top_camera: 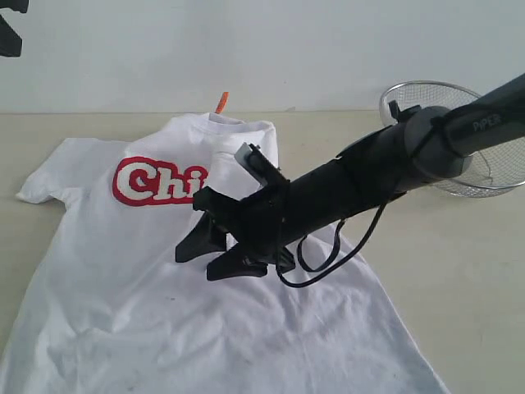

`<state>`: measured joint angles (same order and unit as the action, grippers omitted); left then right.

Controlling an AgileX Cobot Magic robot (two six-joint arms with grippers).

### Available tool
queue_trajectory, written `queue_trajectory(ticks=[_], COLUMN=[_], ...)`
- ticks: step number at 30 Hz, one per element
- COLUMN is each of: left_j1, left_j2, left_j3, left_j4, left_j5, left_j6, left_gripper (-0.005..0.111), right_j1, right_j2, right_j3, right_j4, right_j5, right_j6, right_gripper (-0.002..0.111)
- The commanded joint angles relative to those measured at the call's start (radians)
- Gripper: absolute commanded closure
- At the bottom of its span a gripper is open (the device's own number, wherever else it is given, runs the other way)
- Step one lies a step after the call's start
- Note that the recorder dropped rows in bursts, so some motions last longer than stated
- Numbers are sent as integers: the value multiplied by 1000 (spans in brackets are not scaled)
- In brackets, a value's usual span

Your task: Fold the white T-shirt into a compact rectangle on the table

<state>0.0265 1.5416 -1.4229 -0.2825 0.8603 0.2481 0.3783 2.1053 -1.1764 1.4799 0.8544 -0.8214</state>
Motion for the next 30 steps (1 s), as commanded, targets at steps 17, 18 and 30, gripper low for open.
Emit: queue_trajectory(ticks=[17, 18, 30], left_j1=[3, 3, 3], left_j2=[-9, -9, -9], left_j3=[6, 6, 6], left_j4=[-17, -17, -24], left_j5=[6, 6, 8], left_j6=[7, 7, 7], left_gripper=[102, 102, 102], right_j1=[3, 3, 48], right_j2=[0, 0, 71], right_j3=[-2, -2, -2], right_j4=[41, 41, 128], right_j5=[-93, -101, -94], right_j6=[-29, -29, -93], right_gripper=[57, 57, 57])
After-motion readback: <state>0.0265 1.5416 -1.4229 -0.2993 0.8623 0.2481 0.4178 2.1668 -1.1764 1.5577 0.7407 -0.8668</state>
